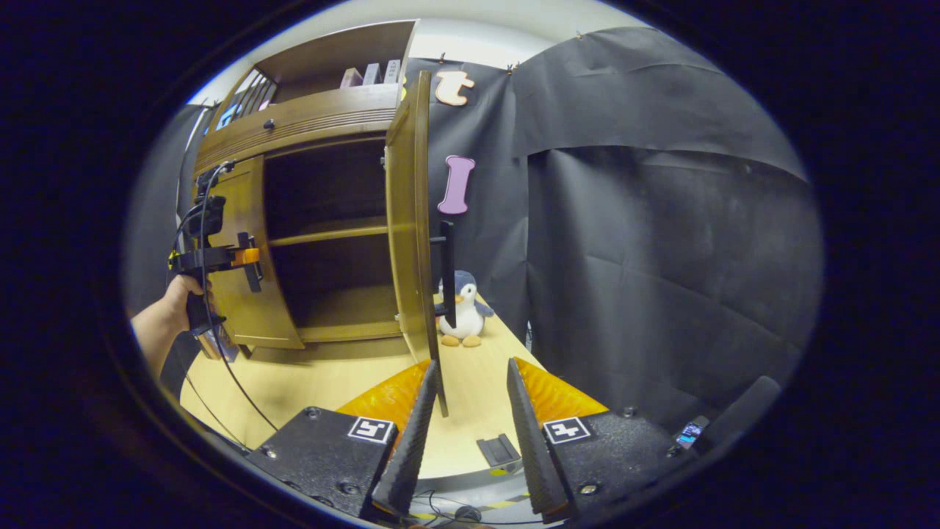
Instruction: Open the right door of the double-door shoe cabinet with the right hand, and open the left door with the left hand.
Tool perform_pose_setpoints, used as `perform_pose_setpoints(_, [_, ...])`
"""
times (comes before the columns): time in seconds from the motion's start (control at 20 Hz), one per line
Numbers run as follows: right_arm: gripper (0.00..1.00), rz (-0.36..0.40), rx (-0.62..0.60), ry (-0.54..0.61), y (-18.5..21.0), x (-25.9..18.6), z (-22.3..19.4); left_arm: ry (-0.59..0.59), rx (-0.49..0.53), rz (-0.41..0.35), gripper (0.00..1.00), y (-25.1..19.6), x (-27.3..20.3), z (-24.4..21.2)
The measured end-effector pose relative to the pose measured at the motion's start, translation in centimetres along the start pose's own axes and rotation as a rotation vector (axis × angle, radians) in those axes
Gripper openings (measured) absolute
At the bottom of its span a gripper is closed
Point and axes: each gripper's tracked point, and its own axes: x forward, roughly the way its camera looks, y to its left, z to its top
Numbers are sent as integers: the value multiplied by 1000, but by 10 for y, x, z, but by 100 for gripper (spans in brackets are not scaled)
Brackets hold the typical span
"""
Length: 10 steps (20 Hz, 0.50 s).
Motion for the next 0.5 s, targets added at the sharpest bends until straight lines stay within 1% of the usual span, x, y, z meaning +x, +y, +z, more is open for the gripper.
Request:
perform_pose_setpoints(0.2, [63, 37, -16, -10, 10, 4, 5, 19, -42, 6, 31, 2, -25, -7])
perform_pose_setpoints(0.25, [61, 43, -22, -10, 12, 7, 6, 21, -48, 7, 31, 3, -32, -8])
perform_pose_setpoints(0.3, [63, 54, -24, -10, 15, 9, 5, 22, -49, 7, 31, 5, -38, -9])
perform_pose_setpoints(0.35, [63, 65, -23, -11, 20, 11, 6, 23, -49, 7, 31, 6, -45, -11])
perform_pose_setpoints(0.5, [61, 123, -38, -9, 36, 19, 6, 26, -54, 2, 31, 11, -64, -14])
